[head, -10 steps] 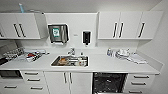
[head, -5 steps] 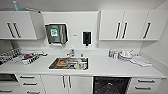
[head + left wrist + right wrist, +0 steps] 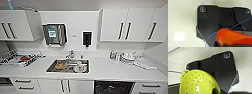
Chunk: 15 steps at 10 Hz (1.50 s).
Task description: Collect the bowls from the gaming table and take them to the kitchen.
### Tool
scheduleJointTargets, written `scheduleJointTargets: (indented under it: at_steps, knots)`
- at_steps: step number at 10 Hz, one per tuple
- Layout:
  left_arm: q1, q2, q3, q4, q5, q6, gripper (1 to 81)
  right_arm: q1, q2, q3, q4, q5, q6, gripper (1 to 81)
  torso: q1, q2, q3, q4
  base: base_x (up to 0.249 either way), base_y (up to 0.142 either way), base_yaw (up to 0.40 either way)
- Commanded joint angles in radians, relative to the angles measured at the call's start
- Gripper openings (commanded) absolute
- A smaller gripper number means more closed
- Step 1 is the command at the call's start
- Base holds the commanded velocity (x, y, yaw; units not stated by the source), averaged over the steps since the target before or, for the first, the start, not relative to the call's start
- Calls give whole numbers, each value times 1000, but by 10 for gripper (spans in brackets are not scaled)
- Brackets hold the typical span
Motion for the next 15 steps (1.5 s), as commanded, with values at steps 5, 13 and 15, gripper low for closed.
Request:
scheduleJointTargets:
  at_steps: [5, 13, 15]
  knots:
    - [-29, -3, -4, 10, 56, 5, 10, 32, -15, 5, -8, -52, -2, 10, 0, 0, 0, 0, 44, 0, 0]
    - [-29, -6, -4, 8, 50, 8, 10, 33, -15, 4, -8, -52, -4, 10, -1, 0, 0, 0, 0, 0, -78]
    - [-27, -6, -4, 8, 50, 8, 10, 33, -15, 2, -8, -52, -4, 10, -1, 1, 0, 0, 0, 0, -319]
